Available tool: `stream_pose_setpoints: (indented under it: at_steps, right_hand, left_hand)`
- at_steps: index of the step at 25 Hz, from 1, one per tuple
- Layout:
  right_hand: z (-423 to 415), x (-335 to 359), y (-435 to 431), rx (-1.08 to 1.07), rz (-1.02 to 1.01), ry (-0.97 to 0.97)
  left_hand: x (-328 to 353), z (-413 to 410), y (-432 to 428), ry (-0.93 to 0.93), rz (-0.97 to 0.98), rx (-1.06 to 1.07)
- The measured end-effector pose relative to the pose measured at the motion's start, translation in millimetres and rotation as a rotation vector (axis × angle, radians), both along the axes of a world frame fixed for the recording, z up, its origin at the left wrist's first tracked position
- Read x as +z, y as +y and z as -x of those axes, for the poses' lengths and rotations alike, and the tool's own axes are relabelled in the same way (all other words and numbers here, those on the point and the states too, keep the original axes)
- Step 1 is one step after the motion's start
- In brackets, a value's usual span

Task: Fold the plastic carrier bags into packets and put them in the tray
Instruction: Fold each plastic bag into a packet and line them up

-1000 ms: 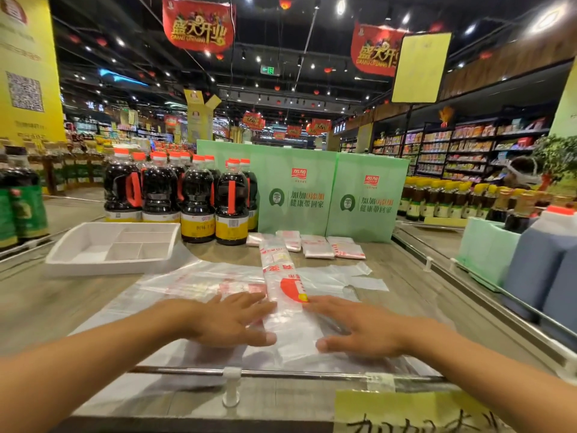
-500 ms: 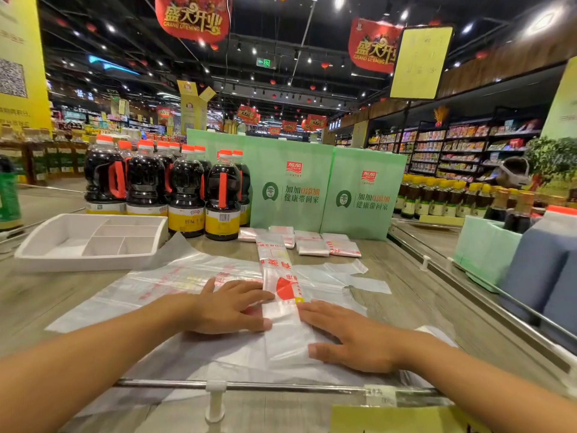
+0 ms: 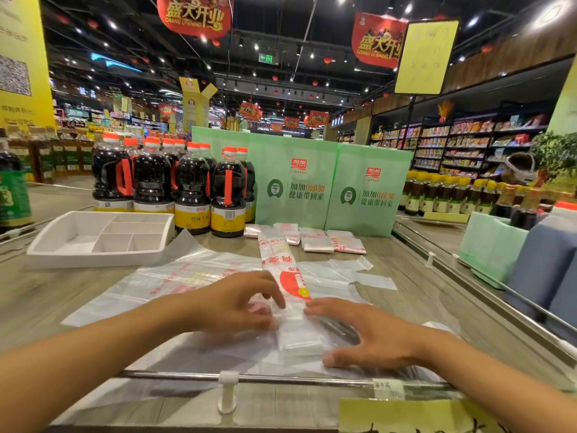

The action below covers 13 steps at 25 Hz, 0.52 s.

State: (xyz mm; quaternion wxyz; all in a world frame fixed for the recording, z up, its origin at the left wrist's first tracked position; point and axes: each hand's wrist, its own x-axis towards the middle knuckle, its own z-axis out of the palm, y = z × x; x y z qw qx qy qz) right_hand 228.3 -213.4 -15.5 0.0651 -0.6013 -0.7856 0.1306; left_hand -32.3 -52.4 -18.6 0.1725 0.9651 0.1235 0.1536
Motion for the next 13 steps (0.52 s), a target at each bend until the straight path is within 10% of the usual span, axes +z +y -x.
stream_pose_setpoints:
  at_steps: [13]
  right_hand:
    - [-9.4, -3.9, 6.2, -0.035, -0.066, 0.03]
  left_hand:
    - [-2.6, 2.3, -14.7, 0.167, -0.15, 0.052]
